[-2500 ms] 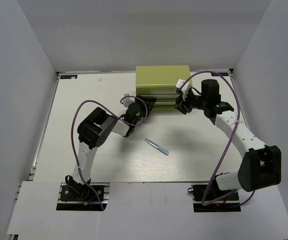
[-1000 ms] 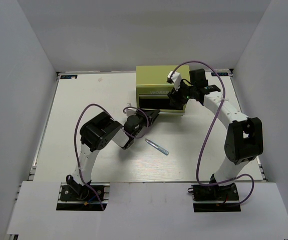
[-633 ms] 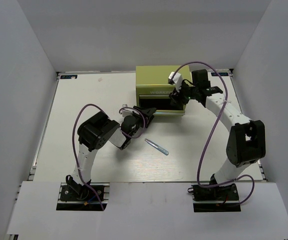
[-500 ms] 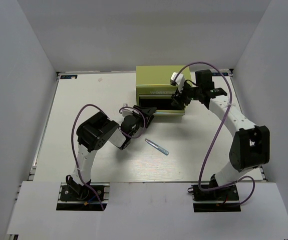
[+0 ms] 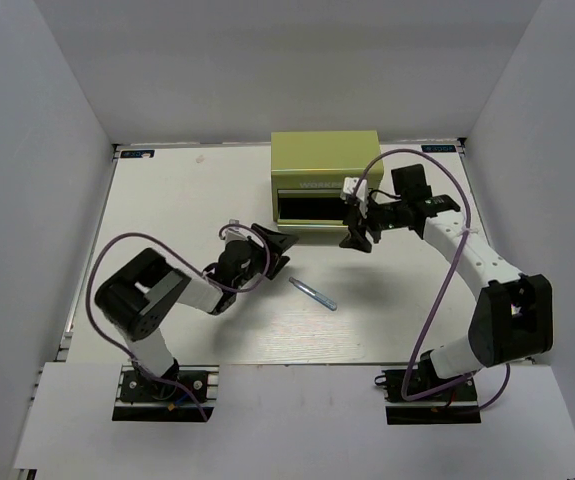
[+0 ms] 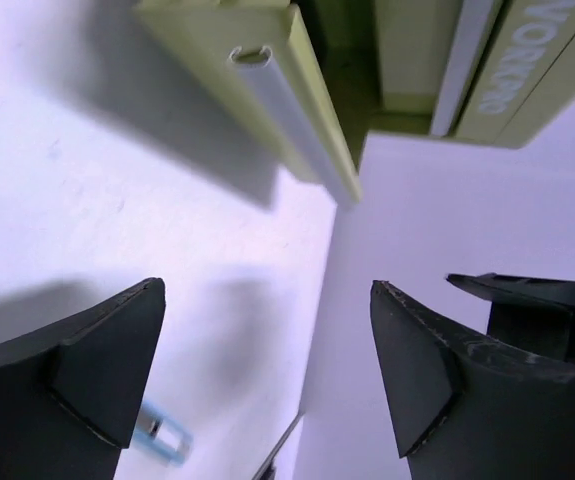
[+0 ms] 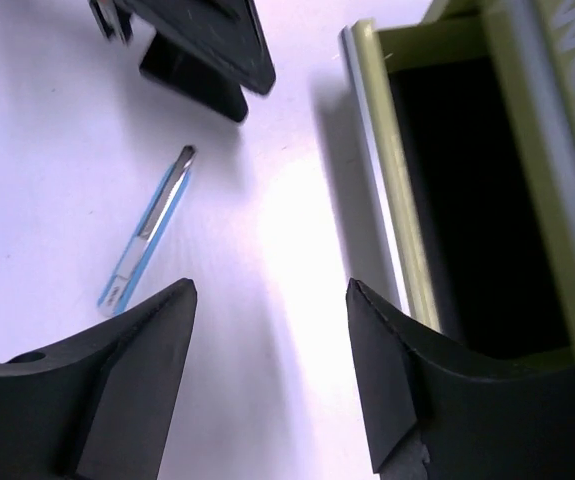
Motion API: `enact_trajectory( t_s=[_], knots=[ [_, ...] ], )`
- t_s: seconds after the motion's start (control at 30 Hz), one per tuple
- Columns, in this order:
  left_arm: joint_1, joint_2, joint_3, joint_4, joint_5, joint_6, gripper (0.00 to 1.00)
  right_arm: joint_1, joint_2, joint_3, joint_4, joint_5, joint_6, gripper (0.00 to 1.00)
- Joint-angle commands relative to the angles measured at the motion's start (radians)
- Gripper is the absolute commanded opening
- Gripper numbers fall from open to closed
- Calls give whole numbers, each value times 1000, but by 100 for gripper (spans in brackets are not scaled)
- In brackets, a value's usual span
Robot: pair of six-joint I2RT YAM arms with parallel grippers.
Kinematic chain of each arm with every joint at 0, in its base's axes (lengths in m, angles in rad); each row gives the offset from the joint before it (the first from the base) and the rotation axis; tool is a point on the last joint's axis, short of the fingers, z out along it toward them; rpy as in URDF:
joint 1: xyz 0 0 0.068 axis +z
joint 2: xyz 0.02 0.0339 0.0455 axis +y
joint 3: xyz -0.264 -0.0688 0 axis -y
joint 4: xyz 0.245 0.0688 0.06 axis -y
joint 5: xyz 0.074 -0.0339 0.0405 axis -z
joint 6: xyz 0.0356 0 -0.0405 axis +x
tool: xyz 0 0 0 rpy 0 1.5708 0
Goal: Sort the stationery into containers
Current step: Pick up the pen from the center of the board.
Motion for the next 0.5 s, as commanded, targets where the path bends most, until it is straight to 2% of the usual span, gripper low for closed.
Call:
enact_trajectory(
  t_s=[0.0, 0.03, 0.07, 0.13, 0.17, 0.27, 0.37, 0.47],
  knots=[
    [8, -152, -17, -236, 31, 69, 94, 30, 6, -43, -20, -16, 9, 67],
    [8, -187, -17, -291, 19, 90, 96, 48, 9, -67, 6, -2, 38, 67],
    [8, -259, -17, -420, -4, 136, 100, 74, 18, -81, 11, 34, 52, 67],
    [8, -321, 46, -590, -31, 171, 100, 122, 39, -89, 2, 55, 89, 69],
    [8, -350, 73, -785, -85, 194, 100, 160, 55, -92, 8, 96, 109, 69],
    [8, -451, 158, -1056, -202, 239, 100, 260, 62, -133, 66, 192, 193, 72],
    [17, -553, 193, -1231, -297, 239, 100, 330, 79, -162, 158, 304, 295, 73],
    [17, -657, 169, -1316, -353, 239, 100, 372, 120, -167, 183, 416, 368, 75]
  ],
)
